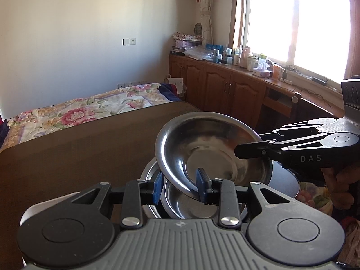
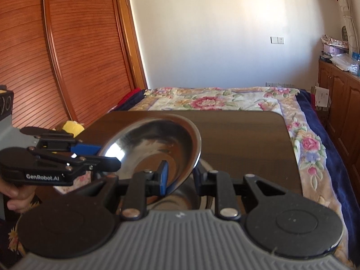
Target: Organize plates and bowls
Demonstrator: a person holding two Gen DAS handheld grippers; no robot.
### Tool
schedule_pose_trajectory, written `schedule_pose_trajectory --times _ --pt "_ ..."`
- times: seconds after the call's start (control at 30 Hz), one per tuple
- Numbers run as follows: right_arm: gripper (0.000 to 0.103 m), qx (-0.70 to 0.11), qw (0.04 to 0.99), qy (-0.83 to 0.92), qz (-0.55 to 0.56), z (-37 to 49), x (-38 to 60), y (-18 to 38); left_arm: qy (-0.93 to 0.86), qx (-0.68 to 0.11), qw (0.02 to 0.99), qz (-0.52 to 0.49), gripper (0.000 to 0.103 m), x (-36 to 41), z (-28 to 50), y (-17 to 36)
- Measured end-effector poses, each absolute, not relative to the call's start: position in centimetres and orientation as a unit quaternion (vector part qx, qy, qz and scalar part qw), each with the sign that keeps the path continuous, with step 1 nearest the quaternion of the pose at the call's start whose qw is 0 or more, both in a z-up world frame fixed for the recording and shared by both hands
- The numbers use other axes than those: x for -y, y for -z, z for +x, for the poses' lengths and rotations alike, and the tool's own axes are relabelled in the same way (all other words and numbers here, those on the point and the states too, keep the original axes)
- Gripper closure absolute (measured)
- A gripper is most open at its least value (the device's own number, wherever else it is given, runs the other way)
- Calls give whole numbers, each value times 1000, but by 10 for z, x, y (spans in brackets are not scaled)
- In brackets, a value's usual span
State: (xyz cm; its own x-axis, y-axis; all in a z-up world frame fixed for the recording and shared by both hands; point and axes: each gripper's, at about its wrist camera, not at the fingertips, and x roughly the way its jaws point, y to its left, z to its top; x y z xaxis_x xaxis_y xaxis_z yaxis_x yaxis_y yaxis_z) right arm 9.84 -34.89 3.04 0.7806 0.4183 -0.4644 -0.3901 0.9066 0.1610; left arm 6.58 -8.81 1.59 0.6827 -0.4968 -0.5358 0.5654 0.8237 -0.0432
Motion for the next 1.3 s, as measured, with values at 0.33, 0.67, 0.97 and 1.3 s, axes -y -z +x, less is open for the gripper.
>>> schedule_pose_trajectory --times 0.33,0.67,0.97,1.3 --pt "77 -269 938 -213 45 99 347 -15 284 -288 912 65 71 87 64 3" --pt "77 -269 942 -197 15 96 339 -6 278 -295 910 85 71 96 63 9" --pt "77 -270 943 -193 3 97 339 -5 276 -301 910 75 69 98 65 11" --pt "76 -273 943 -190 -17 99 336 -2 275 -303 910 70 69 94 69 12"
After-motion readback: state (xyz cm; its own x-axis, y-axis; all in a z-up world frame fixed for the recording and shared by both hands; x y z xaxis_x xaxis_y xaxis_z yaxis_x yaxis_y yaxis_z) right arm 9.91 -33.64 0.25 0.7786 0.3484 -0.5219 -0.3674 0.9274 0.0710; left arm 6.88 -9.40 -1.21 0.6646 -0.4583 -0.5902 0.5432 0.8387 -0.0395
